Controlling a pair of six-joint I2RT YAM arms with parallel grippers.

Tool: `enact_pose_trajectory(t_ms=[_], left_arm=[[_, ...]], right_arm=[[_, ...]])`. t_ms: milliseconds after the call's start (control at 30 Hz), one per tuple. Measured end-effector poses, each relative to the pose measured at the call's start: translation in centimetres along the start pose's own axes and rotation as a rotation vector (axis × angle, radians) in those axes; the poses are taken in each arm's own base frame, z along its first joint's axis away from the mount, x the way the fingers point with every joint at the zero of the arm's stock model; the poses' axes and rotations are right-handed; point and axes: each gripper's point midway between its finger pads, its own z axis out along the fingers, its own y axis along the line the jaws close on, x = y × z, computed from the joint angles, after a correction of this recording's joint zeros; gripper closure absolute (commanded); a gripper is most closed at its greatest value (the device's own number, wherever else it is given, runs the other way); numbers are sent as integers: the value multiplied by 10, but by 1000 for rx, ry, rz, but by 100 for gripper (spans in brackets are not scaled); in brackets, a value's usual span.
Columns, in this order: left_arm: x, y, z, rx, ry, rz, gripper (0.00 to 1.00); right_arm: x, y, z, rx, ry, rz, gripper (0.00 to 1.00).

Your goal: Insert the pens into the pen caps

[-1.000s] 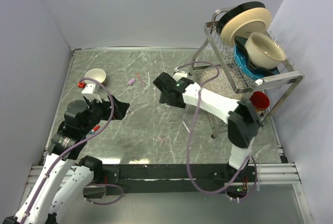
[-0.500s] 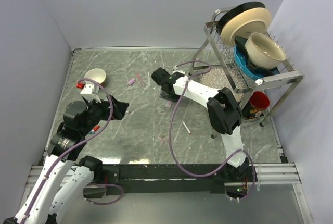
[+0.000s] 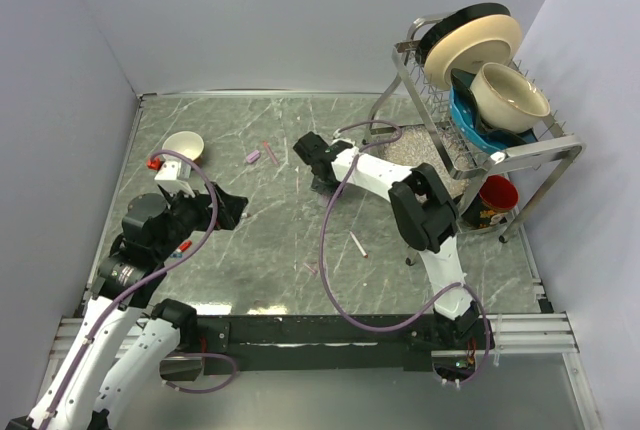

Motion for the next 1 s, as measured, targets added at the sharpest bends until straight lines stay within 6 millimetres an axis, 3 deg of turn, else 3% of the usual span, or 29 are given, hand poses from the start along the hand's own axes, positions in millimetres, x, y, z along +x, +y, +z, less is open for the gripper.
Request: enact_pose_trajectory(t_ms=[233, 400, 467, 600, 700, 900, 1000], left_arm=[[0, 10, 3, -56, -8, -18, 2], [5, 20, 6, -114, 10, -52, 6], [9, 23, 8, -135, 27, -83, 8], [19, 22, 18, -151, 90, -158, 17], [27, 13, 27, -119, 154, -217, 20], [37, -14, 41, 5, 245, -314, 25], [37, -26, 50, 67, 266, -348, 26]], right_arm=[[6, -1, 10, 0, 5, -17, 64], [6, -4, 9, -21, -10, -29, 94], [7, -3, 7, -36, -18, -38, 100], [19, -18, -7, -58, -22, -116, 100], [36, -24, -43, -109, -43, -225, 100], [58, 1, -139, -391, -129, -315, 100], [58, 5, -174, -521, -151, -294, 100]])
